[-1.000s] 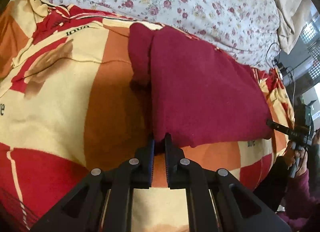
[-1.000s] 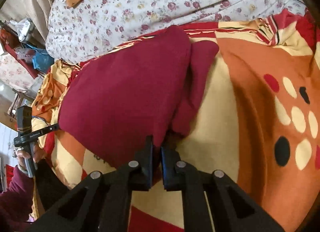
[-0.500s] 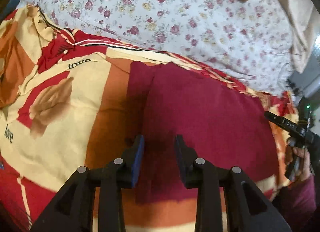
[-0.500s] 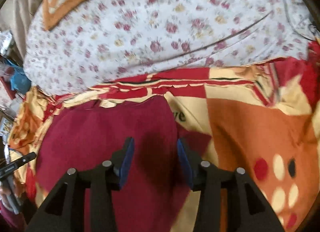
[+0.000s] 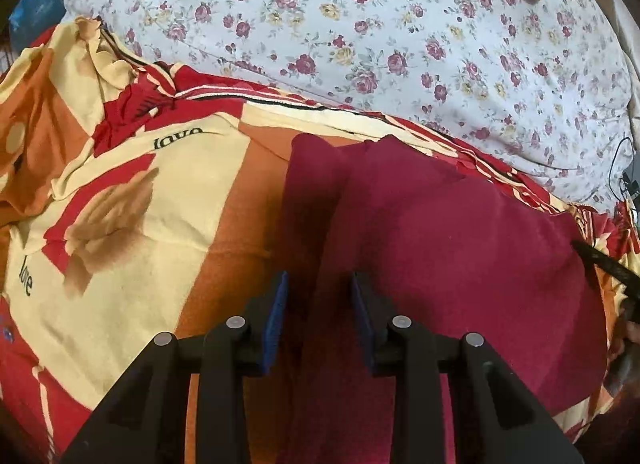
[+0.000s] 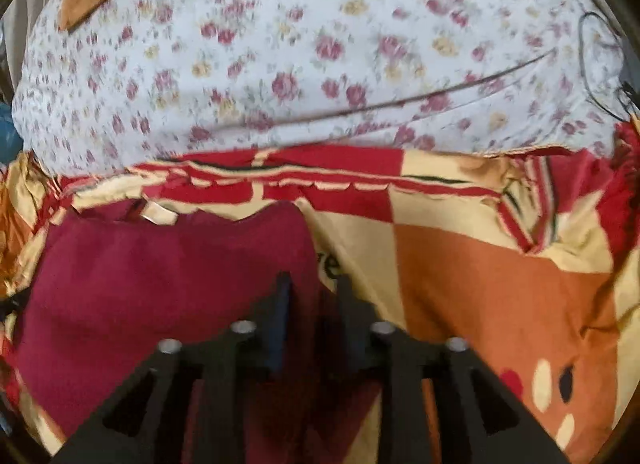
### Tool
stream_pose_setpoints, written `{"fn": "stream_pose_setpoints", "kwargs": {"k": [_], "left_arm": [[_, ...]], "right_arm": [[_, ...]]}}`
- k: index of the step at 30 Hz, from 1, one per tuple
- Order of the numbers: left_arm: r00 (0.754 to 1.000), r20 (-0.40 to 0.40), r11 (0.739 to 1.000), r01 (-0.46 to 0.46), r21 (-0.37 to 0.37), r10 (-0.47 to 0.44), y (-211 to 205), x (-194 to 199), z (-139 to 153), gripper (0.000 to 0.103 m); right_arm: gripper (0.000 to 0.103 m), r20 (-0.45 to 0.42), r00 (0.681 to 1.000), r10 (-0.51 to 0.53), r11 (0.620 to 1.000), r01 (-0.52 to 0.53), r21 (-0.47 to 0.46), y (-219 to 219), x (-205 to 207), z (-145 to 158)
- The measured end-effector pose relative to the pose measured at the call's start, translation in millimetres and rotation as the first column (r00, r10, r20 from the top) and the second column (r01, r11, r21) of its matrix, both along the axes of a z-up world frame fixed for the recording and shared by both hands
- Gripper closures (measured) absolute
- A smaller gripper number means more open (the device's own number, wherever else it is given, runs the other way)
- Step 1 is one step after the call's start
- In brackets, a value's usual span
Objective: Fold small clothes
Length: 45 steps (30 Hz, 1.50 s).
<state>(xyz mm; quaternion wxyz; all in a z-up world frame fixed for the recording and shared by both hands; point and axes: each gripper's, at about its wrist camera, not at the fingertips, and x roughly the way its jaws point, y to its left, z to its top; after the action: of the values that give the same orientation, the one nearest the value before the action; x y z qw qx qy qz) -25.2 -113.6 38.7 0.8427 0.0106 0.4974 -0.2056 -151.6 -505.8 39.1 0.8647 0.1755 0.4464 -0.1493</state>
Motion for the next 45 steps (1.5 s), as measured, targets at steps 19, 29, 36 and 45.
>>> {"fn": "stream_pose_setpoints", "kwargs": {"k": [19,29,36,45], "left_arm": [[1.000,-0.007,0.995,-0.015,-0.100,0.014,13.3,3.4,-5.4,0.075],[0.998,-0.056,0.988,-0.035,-0.148,0.027,23.4,9.3,-9.3,0.063],[0.997,-0.074,0.989,-0.015,-0.146,0.004,25.1,9.7,-7.7,0.063],[0.998,-0.066,0.987,0.008,-0.158,-0.019,36.7,0.1,9.5,0.063]], "right_arm": [[0.059,0.127,0.915,0.383,0.905,-0.399,0.146,185.9,71.2,48.9],[0.059,0.117,0.896,0.428,0.867,-0.444,0.225,242.1,147.6,30.5],[0.059,-0.020,0.899,0.436,0.860,-0.411,0.301,253.7,196.0,-8.3],[0.099,0.029,0.920,0.390,0.865,-0.377,0.330,240.9,201.8,-11.7]]}}
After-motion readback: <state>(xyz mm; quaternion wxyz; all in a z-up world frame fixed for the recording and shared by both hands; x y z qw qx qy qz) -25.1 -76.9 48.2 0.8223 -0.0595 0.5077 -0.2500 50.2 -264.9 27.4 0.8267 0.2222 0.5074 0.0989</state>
